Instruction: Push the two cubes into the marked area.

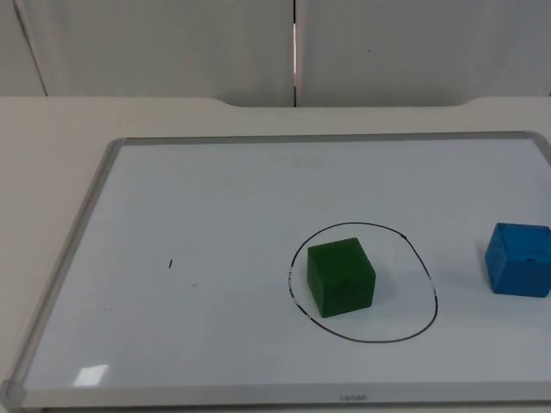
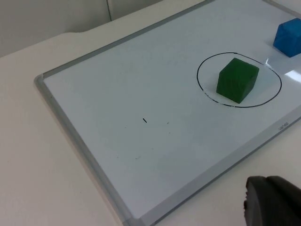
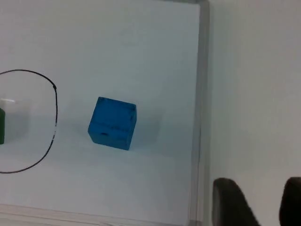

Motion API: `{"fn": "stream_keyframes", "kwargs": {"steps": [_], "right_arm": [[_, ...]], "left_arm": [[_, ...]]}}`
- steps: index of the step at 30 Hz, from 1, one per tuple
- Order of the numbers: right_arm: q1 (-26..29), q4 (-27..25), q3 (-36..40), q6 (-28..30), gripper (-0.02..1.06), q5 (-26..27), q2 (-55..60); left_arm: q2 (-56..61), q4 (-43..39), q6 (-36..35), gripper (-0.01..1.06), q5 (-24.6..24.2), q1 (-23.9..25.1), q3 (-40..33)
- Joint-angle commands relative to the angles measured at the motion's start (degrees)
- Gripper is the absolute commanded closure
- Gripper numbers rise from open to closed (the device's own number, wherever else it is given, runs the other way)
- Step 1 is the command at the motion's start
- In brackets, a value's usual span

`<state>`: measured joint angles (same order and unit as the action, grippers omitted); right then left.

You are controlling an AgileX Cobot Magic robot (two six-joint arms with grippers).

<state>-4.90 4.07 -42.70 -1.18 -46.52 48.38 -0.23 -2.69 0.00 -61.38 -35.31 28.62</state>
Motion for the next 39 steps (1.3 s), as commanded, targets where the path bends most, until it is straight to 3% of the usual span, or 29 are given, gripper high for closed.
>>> {"fn": "stream_keyframes", "kwargs": {"steps": [1, 7, 15, 20, 39], "right_arm": [[0.21, -0.14, -1.24, 0.13, 0.87, 1.78, 3.81], [0.21, -0.14, -2.46, -1.59, 1.04, 6.37, 16.75], [0.21, -0.14, -2.46, -2.4, 1.04, 12.74, 29.61], [0.21, -0.14, -2.46, -2.4, 1.04, 19.66, 37.76], [0.21, -1.38, -2.46, -2.4, 1.04, 36.06, 54.62]], "left_arm": [[0.23, -0.15, -0.36, 1.05, -0.23, 0.11, -0.35], [0.23, -0.15, -0.36, 1.05, -0.23, 0.11, -0.35], [0.23, -0.15, -0.36, 1.05, -0.23, 0.11, -0.35], [0.23, -0.15, -0.36, 1.05, -0.23, 0.11, -0.35], [0.23, -0.15, -0.36, 1.05, -0.23, 0.11, -0.35]]}}
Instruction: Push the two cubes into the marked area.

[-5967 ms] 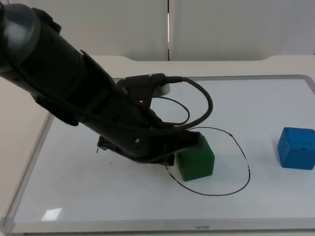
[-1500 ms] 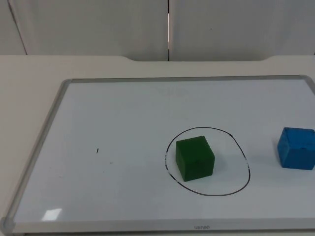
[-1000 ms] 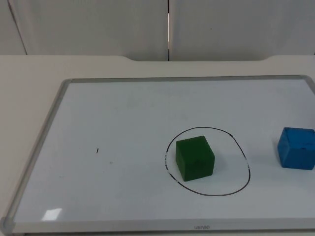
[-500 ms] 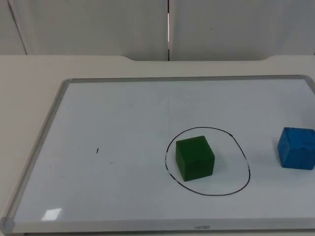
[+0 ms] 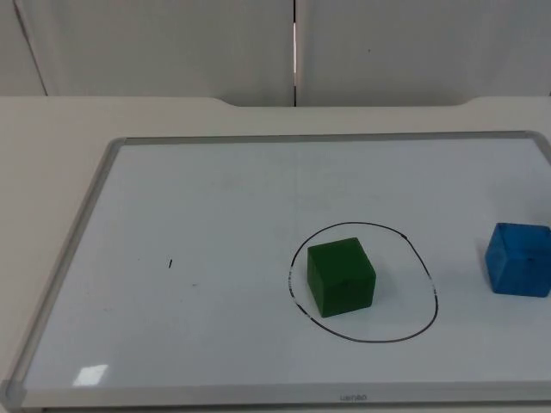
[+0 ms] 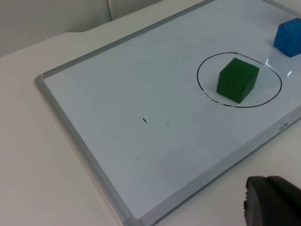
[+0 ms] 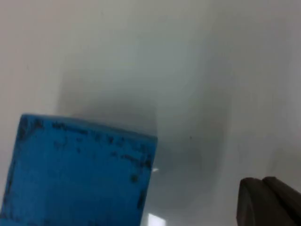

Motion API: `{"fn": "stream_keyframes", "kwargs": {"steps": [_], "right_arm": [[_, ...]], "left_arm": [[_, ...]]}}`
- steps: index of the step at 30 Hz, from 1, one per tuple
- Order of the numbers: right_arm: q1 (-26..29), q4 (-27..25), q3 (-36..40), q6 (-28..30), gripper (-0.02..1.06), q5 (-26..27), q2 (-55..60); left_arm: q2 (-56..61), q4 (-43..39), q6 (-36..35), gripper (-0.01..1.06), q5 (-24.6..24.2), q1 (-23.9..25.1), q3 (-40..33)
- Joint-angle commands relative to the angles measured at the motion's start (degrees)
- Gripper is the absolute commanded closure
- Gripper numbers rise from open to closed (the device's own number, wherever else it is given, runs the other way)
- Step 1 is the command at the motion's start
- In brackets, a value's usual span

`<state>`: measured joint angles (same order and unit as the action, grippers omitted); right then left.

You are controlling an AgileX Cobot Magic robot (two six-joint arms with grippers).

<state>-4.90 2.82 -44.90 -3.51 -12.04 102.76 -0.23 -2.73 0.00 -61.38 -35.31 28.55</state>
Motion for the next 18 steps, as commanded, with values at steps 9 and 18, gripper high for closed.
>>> {"fn": "stream_keyframes", "kwargs": {"steps": [9, 18], "right_arm": [[0.08, -2.1, -0.25, -0.08, 1.04, 5.21, 2.45], [-4.61, -1.94, -0.25, -0.08, 1.04, 8.45, 3.0]], "left_arm": [[0.23, -0.1, -0.36, 1.05, -0.23, 0.11, -0.27], [0.23, -0.1, -0.36, 1.05, -0.23, 0.11, -0.27]]}}
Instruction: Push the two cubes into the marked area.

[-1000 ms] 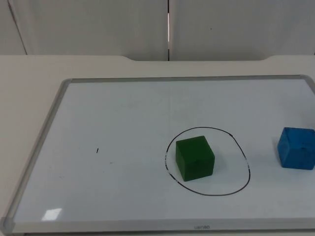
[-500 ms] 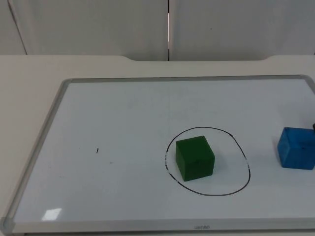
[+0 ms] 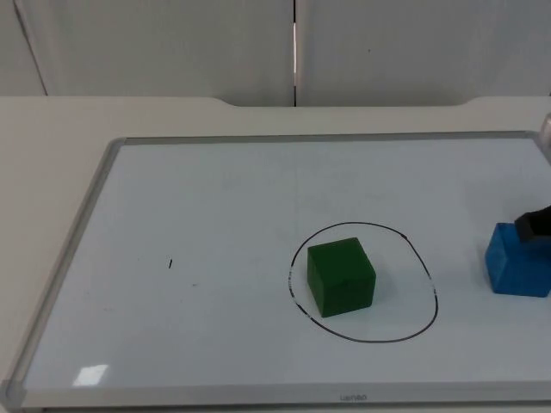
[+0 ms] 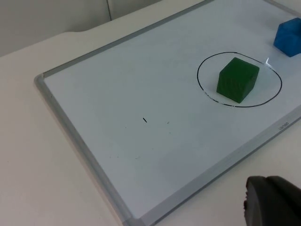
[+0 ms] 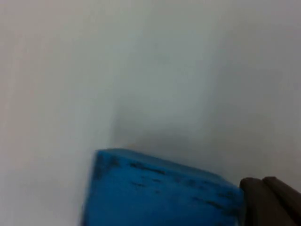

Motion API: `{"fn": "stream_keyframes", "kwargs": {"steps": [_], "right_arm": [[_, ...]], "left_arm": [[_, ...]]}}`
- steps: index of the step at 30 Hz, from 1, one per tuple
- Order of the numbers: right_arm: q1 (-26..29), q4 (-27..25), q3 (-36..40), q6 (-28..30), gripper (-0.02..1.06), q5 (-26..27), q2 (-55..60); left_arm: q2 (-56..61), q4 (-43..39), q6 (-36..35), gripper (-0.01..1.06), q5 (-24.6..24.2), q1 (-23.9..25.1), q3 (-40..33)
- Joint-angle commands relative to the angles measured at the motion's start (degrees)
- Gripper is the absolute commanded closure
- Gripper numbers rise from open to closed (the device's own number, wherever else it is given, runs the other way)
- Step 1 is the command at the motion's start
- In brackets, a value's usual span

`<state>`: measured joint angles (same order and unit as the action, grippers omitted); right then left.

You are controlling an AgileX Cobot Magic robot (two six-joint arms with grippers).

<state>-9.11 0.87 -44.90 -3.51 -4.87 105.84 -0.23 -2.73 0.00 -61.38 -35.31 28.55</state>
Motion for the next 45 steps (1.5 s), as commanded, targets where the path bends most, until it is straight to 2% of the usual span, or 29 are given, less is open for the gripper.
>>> {"fn": "stream_keyframes", "kwargs": {"steps": [1, 6, 9, 20, 29, 39, 45], "right_arm": [[-1.32, 0.02, -0.25, -0.08, 1.04, 1.82, -0.07], [-4.13, -0.11, -0.25, -0.55, 1.04, 2.09, -0.07], [-4.25, -1.66, -0.25, -0.53, 1.04, 2.09, -0.07], [-4.25, -1.64, -0.25, -2.28, 1.04, 0.38, -0.07], [-4.25, -1.64, -0.25, -8.95, 1.04, -1.39, -0.07], [-4.25, -3.01, -0.25, -9.68, 1.04, -1.84, -0.07], [-6.05, -2.71, -0.25, -9.68, 1.04, -0.77, -0.07]], "left_arm": [[0.23, -0.1, -0.36, 1.05, -0.23, 0.11, -0.27], [0.23, -0.1, -0.36, 1.05, -0.23, 0.11, -0.27], [0.23, -0.1, -0.36, 1.05, -0.23, 0.11, -0.27], [0.23, -0.1, -0.36, 1.05, -0.23, 0.11, -0.27], [0.23, -0.1, -0.36, 1.05, -0.23, 0.11, -0.27], [0.23, -0.1, -0.36, 1.05, -0.23, 0.11, -0.27], [0.23, -0.1, -0.36, 1.05, -0.23, 0.11, -0.27]]}}
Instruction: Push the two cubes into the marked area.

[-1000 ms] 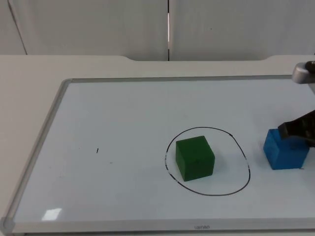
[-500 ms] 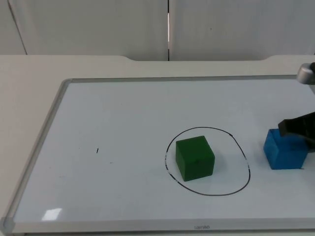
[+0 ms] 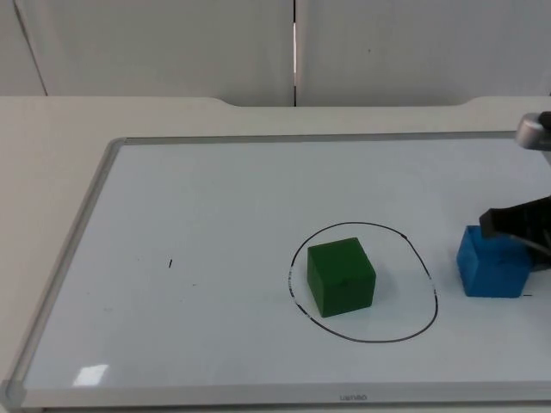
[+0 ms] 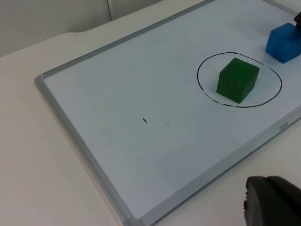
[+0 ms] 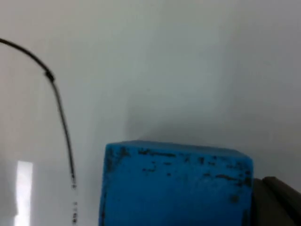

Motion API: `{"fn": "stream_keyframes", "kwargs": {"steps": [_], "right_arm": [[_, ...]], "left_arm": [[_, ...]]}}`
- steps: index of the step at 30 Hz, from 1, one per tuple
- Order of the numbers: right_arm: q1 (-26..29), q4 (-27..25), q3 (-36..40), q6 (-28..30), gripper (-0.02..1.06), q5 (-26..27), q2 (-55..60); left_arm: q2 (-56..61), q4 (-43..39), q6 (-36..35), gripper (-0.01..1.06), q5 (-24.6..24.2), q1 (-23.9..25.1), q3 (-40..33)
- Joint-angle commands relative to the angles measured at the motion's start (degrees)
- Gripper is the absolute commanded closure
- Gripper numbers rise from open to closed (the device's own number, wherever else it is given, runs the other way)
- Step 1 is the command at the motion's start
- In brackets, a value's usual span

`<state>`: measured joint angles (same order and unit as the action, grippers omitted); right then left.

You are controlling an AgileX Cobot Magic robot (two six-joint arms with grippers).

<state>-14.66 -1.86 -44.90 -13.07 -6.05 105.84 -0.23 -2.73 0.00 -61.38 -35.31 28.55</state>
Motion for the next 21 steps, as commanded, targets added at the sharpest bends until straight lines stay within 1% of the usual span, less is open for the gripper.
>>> {"fn": "stream_keyframes", "kwargs": {"steps": [1, 4, 5, 8, 16, 18, 21], "right_arm": [[-0.89, 0.01, -0.25, -0.11, 1.04, 1.48, -0.07], [-2.06, 0.01, -0.25, -0.42, 1.04, 2.58, -0.07], [-2.77, 0.01, -0.25, -1.43, 1.04, 2.72, -0.07], [-2.76, 0.01, -0.25, -1.43, 1.04, 2.47, -0.03], [-2.76, 0.01, -0.25, -1.43, 1.04, -0.28, -0.03], [-3.43, 0.07, -0.25, -1.7, 1.04, -1.65, -0.03], [-4.6, 0.21, -0.25, -1.7, 1.04, -1.88, -0.03]], "left_arm": [[0.23, -0.1, -0.36, 1.05, -0.23, 0.11, -0.27], [0.23, -0.1, -0.36, 1.05, -0.23, 0.11, -0.27], [0.23, -0.1, -0.36, 1.05, -0.23, 0.11, -0.27], [0.23, -0.1, -0.36, 1.05, -0.23, 0.11, -0.27], [0.23, -0.1, -0.36, 1.05, -0.23, 0.11, -0.27], [0.23, -0.1, -0.36, 1.05, -0.23, 0.11, -0.27], [0.23, -0.1, -0.36, 1.05, -0.23, 0.11, -0.27]]}}
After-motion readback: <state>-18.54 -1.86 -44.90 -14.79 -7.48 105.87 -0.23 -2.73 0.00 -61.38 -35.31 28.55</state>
